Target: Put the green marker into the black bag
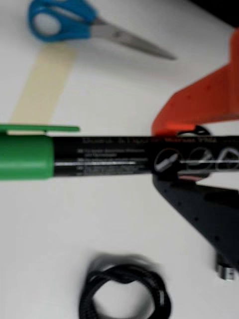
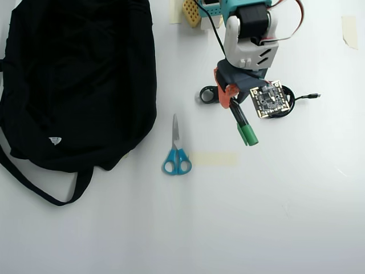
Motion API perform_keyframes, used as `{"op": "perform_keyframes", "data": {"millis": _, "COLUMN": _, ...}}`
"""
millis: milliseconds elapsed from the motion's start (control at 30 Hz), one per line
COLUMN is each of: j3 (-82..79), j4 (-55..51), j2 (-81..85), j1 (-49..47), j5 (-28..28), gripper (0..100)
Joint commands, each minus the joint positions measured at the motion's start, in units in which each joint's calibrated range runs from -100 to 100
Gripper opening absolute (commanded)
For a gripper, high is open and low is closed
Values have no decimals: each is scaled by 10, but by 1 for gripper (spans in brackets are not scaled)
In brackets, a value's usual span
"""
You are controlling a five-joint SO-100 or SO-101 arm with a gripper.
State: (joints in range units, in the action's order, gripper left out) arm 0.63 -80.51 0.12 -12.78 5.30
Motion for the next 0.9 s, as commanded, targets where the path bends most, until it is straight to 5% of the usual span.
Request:
{"op": "perform_keyframes", "data": {"millis": 0, "j3": -40, "j4": 12, "j2": 94, "j1": 20, "j5": -28, "gripper": 2}}
{"op": "perform_keyframes", "data": {"millis": 867, "j3": -45, "j4": 43, "j2": 144, "j1": 334, "j5": -39, "gripper": 2}}
